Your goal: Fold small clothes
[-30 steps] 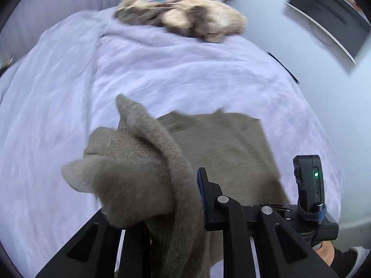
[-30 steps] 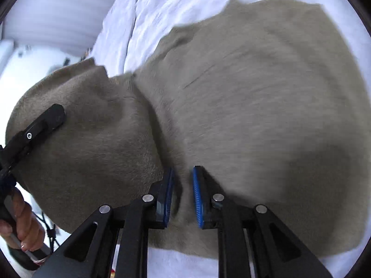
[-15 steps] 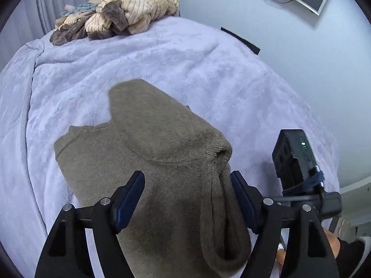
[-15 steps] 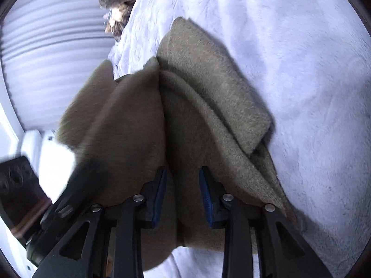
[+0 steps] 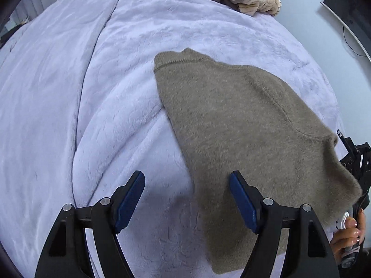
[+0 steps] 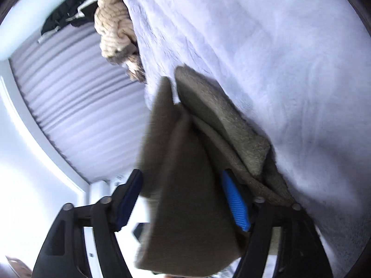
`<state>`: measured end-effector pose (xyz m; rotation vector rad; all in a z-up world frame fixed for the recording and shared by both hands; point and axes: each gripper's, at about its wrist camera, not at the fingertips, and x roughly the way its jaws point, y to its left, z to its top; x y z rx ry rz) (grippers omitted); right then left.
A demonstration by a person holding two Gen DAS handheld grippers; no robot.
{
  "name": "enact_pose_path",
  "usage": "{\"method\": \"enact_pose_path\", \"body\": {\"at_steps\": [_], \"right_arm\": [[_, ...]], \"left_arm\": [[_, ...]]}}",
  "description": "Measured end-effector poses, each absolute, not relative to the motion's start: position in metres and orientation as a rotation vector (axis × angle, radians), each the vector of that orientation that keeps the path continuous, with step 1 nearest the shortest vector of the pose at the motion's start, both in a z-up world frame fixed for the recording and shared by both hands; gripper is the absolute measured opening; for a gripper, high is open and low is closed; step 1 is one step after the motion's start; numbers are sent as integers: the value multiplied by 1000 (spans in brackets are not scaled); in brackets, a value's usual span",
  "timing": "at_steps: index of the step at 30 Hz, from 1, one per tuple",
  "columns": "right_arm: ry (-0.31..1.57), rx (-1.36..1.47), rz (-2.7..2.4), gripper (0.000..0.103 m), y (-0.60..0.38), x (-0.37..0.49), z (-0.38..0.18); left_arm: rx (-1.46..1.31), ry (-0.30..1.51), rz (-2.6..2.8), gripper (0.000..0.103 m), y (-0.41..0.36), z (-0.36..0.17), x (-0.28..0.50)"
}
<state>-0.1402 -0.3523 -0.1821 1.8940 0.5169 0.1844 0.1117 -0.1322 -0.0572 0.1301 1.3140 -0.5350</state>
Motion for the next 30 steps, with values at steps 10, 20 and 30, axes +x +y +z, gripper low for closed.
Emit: {"method": "enact_pose_path", "body": {"at_steps": [10,20,30], "right_arm": [[785,1529,122,78,-352,-142,-132],[925,1338,93,11,-317,-141,-121],[1090,1209,-87,11,-316,-158,-144]], "left_arm": [[-21,1492,-679,77,-134,-77,104],[19,1585,-759,38,-149,-95,74],[203,1528,-777,47,-142,-100,51]]}}
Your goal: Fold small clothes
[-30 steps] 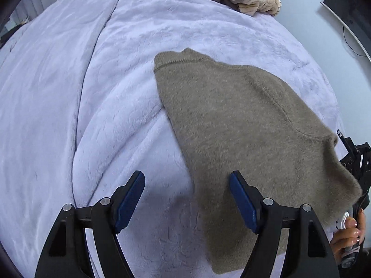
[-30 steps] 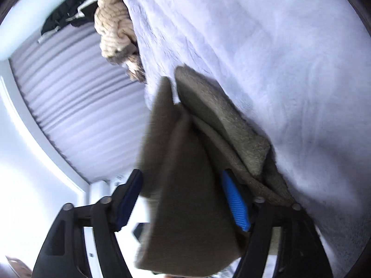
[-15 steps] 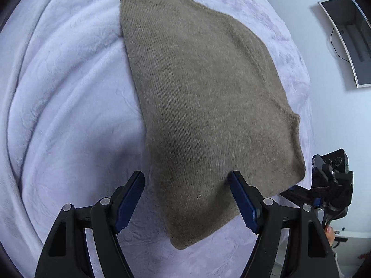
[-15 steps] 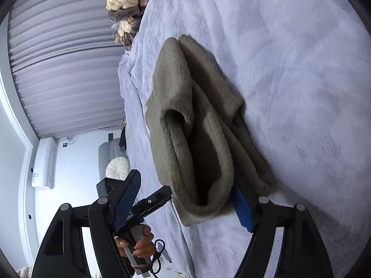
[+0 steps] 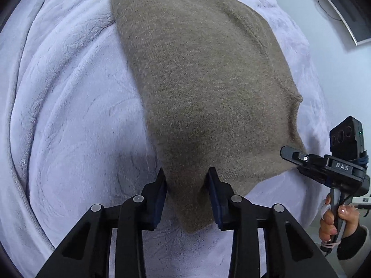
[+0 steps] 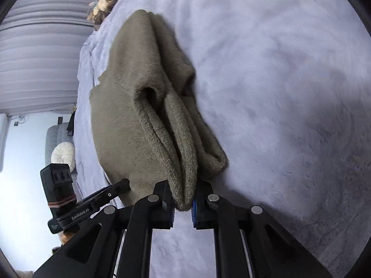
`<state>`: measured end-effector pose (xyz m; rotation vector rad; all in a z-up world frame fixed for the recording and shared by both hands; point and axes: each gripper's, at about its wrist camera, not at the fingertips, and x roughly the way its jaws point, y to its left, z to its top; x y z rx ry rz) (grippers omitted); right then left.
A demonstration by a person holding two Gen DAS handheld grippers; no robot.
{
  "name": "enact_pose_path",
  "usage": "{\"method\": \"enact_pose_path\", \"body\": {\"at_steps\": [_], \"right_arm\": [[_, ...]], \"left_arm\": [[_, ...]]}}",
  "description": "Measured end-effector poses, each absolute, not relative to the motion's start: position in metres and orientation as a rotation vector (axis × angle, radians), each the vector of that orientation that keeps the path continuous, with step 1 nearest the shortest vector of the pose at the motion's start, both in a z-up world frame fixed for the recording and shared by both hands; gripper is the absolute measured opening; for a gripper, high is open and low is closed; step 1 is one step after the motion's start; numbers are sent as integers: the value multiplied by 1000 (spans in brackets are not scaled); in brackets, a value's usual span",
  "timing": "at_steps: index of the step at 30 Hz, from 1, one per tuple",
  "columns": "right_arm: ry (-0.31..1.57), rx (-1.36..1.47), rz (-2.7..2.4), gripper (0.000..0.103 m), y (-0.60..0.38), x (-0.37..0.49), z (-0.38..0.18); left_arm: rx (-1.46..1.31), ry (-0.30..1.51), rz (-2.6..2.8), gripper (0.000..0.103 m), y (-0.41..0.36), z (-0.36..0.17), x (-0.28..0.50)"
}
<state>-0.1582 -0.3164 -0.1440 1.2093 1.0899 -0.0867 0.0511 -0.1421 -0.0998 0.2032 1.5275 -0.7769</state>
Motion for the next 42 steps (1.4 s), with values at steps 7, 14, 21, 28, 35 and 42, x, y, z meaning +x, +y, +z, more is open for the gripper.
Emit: {"method": "enact_pose_path", "body": {"at_steps": [7,14,21,28,35,42], "right_arm": [[1118,1075,-146,57,-331,-169,-109],[949,1023,-195,53,-376,-169,-64],[1032,775,-145,34,-352,-83,-40],[1110,892,-133,36,-372,-63,-79],[1227,747,-206,12,-368,-55,-113],[1231,704,-242,18,-372,-62,-113]], "left_arm": [[237,1372,-672,61,-121,-62,52],[164,1265,-558,61,-114,-34,96],[194,1239,-507,61,-141,-42,110],[158,1252,-476,61,-155,-53,121],[216,1261,-466,70,-168,-71,121],[219,1265,-470,70,-162,-63,118]]}}
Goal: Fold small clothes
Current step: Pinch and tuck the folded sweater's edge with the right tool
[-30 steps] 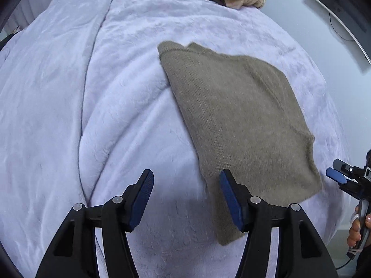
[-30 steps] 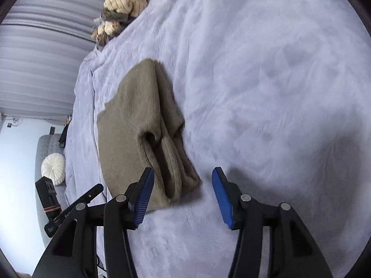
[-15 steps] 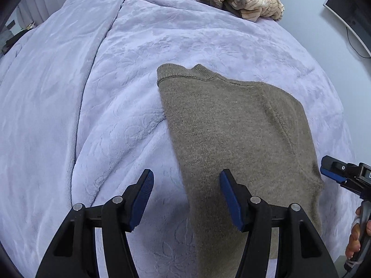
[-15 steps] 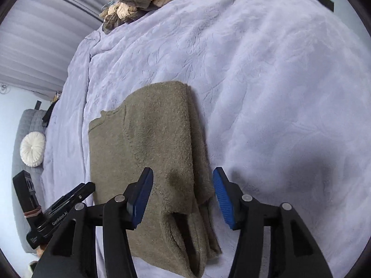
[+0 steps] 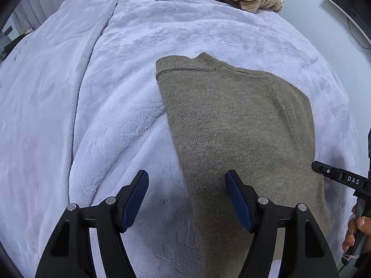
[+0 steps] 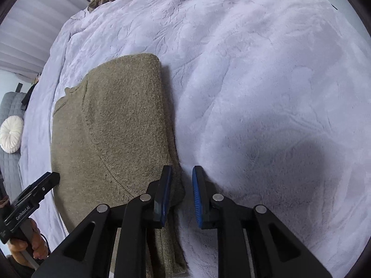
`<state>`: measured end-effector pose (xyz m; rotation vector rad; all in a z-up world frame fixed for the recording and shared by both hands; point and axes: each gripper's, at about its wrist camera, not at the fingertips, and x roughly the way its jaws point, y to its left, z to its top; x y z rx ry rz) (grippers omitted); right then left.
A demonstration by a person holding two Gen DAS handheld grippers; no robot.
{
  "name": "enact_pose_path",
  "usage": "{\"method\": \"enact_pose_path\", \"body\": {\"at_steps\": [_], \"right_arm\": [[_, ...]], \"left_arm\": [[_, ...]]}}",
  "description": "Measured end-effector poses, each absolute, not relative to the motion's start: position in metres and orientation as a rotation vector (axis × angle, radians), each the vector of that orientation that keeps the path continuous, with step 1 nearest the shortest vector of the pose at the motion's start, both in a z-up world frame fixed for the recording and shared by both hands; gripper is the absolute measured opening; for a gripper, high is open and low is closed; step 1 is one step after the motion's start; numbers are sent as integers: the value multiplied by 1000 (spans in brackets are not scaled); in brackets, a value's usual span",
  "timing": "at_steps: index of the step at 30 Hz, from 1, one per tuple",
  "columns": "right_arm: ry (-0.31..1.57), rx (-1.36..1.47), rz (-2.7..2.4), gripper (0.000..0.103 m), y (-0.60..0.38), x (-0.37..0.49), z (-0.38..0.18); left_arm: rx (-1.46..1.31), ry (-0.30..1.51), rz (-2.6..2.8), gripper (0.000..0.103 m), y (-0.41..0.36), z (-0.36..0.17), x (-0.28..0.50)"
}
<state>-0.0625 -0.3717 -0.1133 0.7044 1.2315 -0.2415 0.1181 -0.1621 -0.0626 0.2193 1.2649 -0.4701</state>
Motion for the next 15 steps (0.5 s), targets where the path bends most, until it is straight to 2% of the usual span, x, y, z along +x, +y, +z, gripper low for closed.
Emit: {"method": "enact_pose_path", "body": {"at_steps": [6,15], "right_arm": [[1179,747,-218,19,-374,-96,-83],[1132,730,-85,19,-316,-129,-52]], "left_arm": [[221,1264,-484,70,-147,-53,104],[257,1323,-488,70,-133,-63,67]]}}
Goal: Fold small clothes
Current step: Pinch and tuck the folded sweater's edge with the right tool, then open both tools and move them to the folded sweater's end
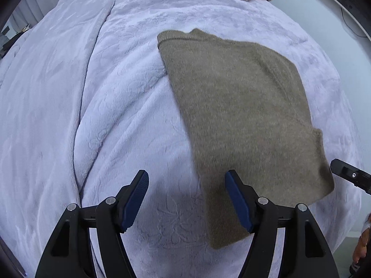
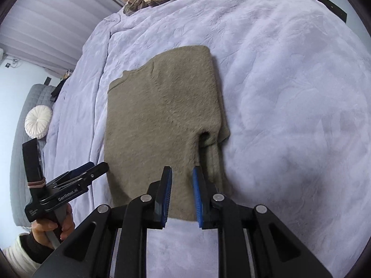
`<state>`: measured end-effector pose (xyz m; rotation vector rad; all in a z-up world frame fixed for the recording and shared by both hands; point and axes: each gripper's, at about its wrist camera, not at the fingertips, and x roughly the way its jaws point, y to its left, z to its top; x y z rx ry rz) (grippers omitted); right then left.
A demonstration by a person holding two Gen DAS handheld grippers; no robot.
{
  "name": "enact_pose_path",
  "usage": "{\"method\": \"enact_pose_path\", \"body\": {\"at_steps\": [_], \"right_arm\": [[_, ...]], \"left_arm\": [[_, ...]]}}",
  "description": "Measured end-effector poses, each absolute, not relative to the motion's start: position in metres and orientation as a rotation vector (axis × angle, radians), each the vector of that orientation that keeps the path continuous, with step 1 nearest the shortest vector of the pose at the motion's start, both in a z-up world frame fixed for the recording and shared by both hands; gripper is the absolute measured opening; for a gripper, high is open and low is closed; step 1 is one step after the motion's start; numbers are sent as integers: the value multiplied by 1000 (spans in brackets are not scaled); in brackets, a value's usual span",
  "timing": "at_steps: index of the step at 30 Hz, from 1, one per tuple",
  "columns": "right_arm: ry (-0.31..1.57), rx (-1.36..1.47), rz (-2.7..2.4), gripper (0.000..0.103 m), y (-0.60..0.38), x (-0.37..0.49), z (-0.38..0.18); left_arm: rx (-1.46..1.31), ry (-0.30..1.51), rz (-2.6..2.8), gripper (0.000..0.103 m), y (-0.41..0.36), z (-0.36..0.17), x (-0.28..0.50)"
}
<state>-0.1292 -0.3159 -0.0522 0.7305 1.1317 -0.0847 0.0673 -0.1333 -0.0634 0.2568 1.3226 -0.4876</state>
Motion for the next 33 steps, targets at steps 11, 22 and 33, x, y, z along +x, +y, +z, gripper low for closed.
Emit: {"method": "enact_pose_path", "body": {"at_steps": [11,22,33], "right_arm": [[1257,719,-141,16,-301,-140,-86],[1246,782,-180,21,-314,-158,-69],[1239,823,-194,45,-315,-163,-67]], "left_arm": [[259,1398,-493,70,-127,-79,43],[265,1406,-482,70,-116,-69,25],[269,1402,-466,70,-110,-59,21]]}}
